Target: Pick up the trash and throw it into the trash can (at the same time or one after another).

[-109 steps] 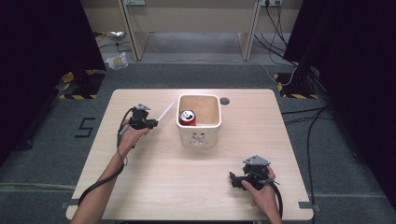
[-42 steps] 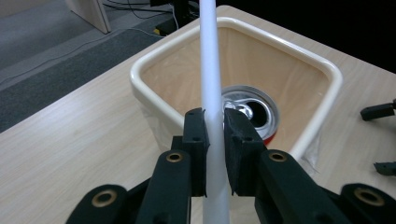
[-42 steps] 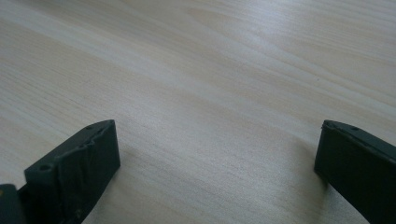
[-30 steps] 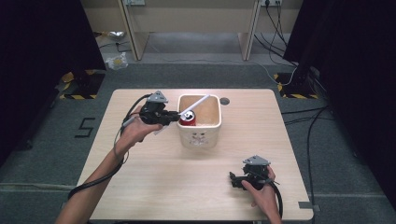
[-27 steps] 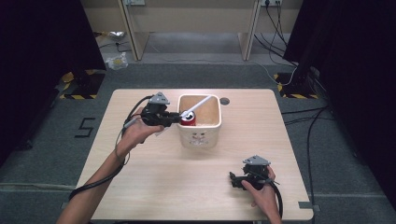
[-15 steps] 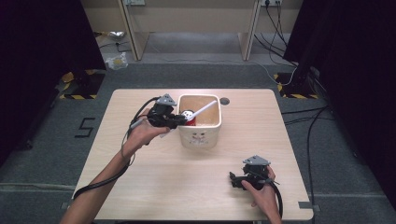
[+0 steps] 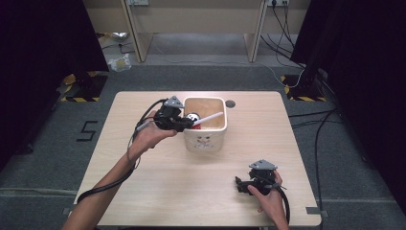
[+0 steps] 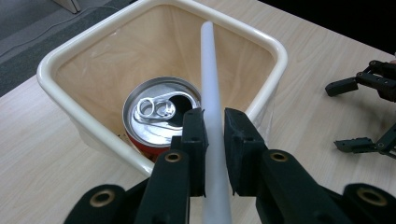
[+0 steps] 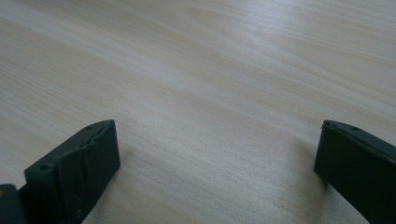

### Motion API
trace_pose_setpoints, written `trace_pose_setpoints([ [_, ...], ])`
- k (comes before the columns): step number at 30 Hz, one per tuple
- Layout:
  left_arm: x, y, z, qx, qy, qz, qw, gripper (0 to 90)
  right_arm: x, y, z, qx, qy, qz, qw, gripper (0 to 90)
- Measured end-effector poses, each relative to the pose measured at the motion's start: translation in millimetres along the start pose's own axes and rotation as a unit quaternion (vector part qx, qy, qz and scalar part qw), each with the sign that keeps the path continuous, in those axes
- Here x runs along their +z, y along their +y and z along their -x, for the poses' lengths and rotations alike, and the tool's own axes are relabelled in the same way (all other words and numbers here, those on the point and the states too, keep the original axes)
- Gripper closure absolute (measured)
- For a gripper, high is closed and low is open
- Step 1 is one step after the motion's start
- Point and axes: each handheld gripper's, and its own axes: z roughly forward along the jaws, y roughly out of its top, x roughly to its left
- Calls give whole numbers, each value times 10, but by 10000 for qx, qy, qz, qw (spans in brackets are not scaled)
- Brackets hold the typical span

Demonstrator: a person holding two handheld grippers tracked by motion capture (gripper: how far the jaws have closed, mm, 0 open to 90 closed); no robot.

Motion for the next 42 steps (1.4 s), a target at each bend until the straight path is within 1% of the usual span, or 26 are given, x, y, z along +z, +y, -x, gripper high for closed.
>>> trace_pose_setpoints([
  [4, -5, 23, 3, -11, -13, 34, 10000, 779, 0, 0, 0, 2, 0, 0, 10000, 2],
  [8, -21, 50, 24, 8, -35, 117, 9999, 731, 0, 0, 0, 2, 1, -1, 10000, 2],
  [9, -34, 61, 34, 15, -36, 171, 9998, 719, 0, 0, -1, 5, 3, -2, 10000, 3],
  [13, -99, 95, 48, -58, -47, 359, 9993, 611, 0, 0, -1, 4, 3, -2, 10000, 3],
  [15, -151, 111, 47, -103, -1, 504, 9987, 555, 0, 0, -1, 4, 3, -2, 10000, 2],
  [16, -170, 115, 41, -98, 4, 513, 9986, 550, -1, 0, -1, 3, 3, -5, 10000, 3],
  [18, -213, 121, 34, -156, 59, 596, 9981, 516, 0, 0, 0, 1, 0, 1, 10000, 2],
  [22, -292, 121, -11, -277, 115, 642, 9975, 429, 0, 0, 0, 1, 1, 0, 10000, 2],
  [25, -354, 96, -46, -359, 154, 712, 9967, 401, 0, 0, 0, 3, 1, -1, 10000, 2],
  [31, -425, 0, -96, -502, 149, 741, 9959, 344, 0, 0, 0, 2, 0, -1, 10000, 2],
  [35, -461, -56, -122, -534, 177, 774, 9954, 310, 0, 0, 0, 3, 0, -1, 10000, 2],
  [42, -532, -178, -172, -597, 166, 897, 9940, 281, 0, 0, -1, 3, 3, -1, 10000, 3],
])
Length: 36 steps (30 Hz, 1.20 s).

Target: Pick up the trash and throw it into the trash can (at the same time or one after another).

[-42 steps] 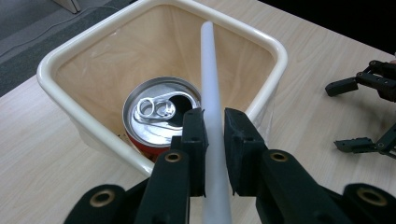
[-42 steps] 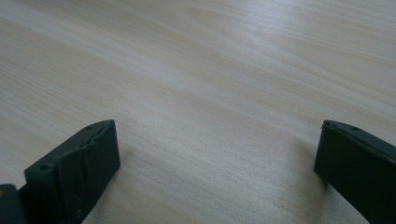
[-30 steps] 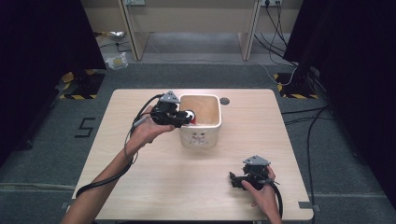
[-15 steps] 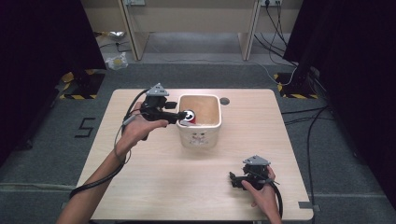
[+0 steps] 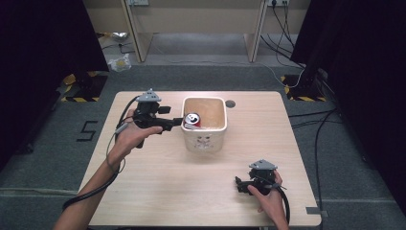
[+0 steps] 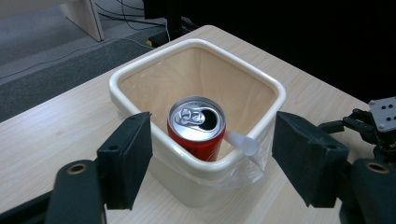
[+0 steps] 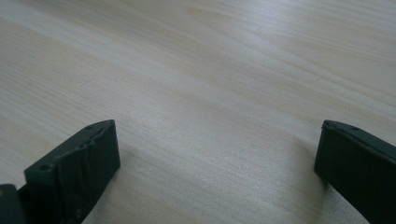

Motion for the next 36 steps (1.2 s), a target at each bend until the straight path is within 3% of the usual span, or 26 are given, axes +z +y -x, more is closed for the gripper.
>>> trace_pose_setpoints([
  [4, -32, -84, -44, -47, -24, 130, 9999, 259, 0, 0, 0, 2, -1, -1, 10000, 3],
  [8, -44, -182, -92, -50, 107, 136, 9998, 236, 0, 0, 0, 0, -3, 1, 10000, 2],
  [18, -54, -422, -179, -212, 17, 165, 9996, 178, -1, 0, 0, 1, -2, -6, 10000, 2],
  [36, -41, -795, -132, -150, -3, 234, 9996, 162, -1, 1, -1, 8, -2, -4, 10000, 3],
])
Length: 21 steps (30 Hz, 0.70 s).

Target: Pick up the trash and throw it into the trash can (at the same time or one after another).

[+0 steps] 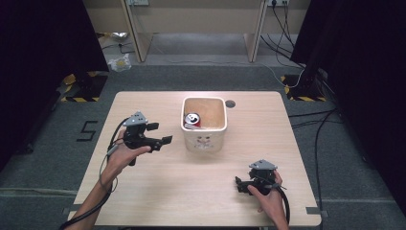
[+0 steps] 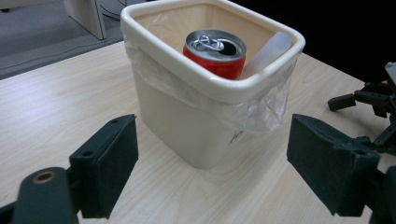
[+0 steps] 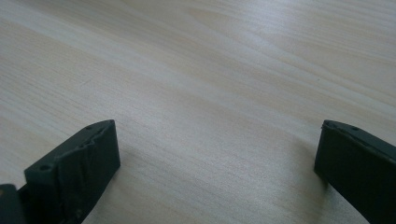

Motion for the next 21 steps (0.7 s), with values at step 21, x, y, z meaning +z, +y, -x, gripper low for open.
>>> trace_pose_setpoints([
  [21, 52, -558, -23, -29, 201, -155, 9997, 163, 0, 0, 0, 0, -1, 0, 10000, 3],
])
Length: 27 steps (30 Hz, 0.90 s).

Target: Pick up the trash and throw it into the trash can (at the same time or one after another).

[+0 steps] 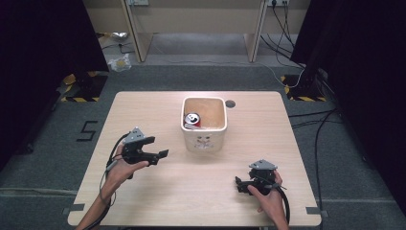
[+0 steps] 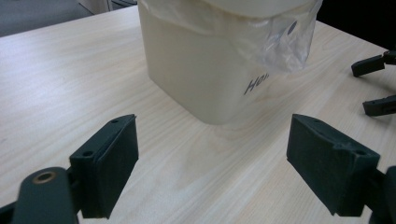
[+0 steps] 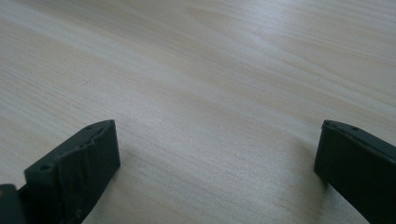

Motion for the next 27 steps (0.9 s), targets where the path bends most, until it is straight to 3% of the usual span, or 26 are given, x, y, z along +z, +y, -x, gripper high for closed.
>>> trace_pose_setpoints([
  [27, 143, -468, 9, -21, 58, -334, 9994, 173, 0, 0, 0, 1, 2, -2, 10000, 3],
])
